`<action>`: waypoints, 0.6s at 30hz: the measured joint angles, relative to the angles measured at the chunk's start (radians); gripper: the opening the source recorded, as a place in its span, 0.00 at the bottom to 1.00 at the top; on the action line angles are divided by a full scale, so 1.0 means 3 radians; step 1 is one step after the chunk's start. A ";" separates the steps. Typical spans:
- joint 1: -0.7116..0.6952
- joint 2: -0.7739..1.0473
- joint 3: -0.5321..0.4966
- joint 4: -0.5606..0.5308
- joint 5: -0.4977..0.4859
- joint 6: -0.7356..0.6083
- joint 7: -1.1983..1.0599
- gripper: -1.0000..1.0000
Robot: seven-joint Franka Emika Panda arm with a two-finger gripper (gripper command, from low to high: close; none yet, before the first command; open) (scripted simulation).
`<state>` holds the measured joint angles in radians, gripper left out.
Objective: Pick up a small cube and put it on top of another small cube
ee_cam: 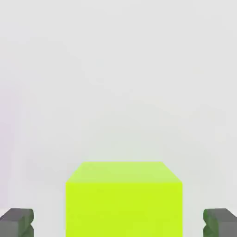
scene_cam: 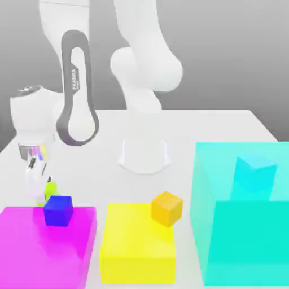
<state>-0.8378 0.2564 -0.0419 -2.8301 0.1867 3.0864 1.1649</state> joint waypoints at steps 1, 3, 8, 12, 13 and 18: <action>0.0000 0.0000 0.0000 0.0000 -0.0001 0.0000 0.0001 0.00; 0.0000 0.0000 0.0001 0.0000 -0.0006 0.0002 0.0006 0.00; 0.0054 -0.0160 -0.0072 -0.0026 -0.0092 -0.0127 0.0082 0.00; 0.0132 -0.0595 -0.0236 -0.0109 -0.0422 -0.0474 0.0323 0.00; 0.0115 -0.0706 -0.0254 -0.0132 -0.0508 -0.0564 0.0381 0.00; 0.0226 -0.1024 -0.0112 -0.0031 -0.0732 -0.0993 0.0708 0.00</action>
<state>-0.7699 -0.0508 -0.0756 -2.8394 -0.0329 2.7884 1.3774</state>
